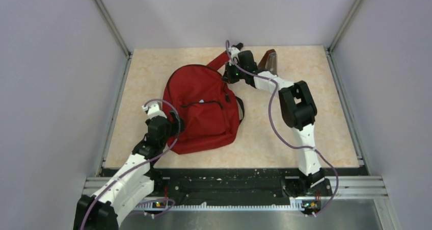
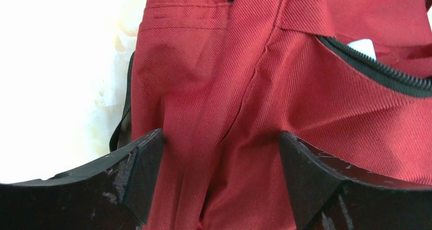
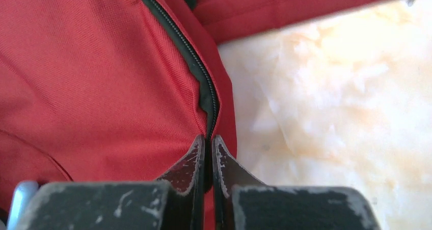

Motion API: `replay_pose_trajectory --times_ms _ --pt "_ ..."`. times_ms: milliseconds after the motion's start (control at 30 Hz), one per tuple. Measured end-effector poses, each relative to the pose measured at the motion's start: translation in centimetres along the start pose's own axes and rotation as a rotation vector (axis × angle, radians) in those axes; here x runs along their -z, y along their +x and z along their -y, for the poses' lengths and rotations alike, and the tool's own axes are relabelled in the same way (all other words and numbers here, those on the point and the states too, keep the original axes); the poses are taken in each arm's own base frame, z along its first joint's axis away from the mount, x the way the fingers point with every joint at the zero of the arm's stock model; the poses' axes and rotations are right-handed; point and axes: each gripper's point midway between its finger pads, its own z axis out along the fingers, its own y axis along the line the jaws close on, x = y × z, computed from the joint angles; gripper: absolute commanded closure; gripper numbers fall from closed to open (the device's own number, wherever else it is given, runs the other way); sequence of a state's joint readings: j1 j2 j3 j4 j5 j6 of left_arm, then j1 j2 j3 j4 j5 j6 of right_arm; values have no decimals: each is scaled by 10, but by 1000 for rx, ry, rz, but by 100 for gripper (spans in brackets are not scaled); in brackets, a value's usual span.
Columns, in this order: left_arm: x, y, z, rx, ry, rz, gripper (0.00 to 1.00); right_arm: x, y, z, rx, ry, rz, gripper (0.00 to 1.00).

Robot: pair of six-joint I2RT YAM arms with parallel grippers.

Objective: Pack the student bag
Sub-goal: Adjust the student bag at the center of the board.

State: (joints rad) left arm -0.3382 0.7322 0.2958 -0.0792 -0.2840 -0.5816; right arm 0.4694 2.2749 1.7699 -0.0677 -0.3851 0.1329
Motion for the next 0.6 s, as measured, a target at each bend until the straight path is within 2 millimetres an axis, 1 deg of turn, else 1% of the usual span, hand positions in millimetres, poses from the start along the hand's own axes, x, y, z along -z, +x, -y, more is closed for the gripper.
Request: replay_pose_trajectory --times_ms 33,100,167,200,267,300,333,400,467,533,600 --pt "-3 -1 1 2 -1 6 22 3 5 1 -3 12 1 100" --pt "-9 -4 2 5 -1 19 31 18 24 5 -23 53 -9 100" --pt "-16 -7 2 8 -6 31 40 42 46 5 -52 100 -22 100" --pt "-21 -9 1 11 -11 37 42 58 58 4 -75 125 -30 100" --pt "-29 -11 0 18 -23 46 44 84 72 1 -111 167 -31 100" --pt "-33 -12 -1 21 -28 49 44 101 80 -3 -135 190 -22 100" --pt "-37 -14 -1 23 -32 51 44 104 80 -3 -137 192 -20 100" --pt "-45 -17 0 16 -33 58 44 120 86 -9 -156 217 6 100" --pt "-54 -21 4 2 -26 62 44 131 94 -16 -165 242 22 100" --pt "-61 -27 10 -24 -15 63 42 141 107 -25 -168 270 35 100" --pt "-69 -34 16 -49 -6 63 42 153 124 -35 -160 311 41 100"
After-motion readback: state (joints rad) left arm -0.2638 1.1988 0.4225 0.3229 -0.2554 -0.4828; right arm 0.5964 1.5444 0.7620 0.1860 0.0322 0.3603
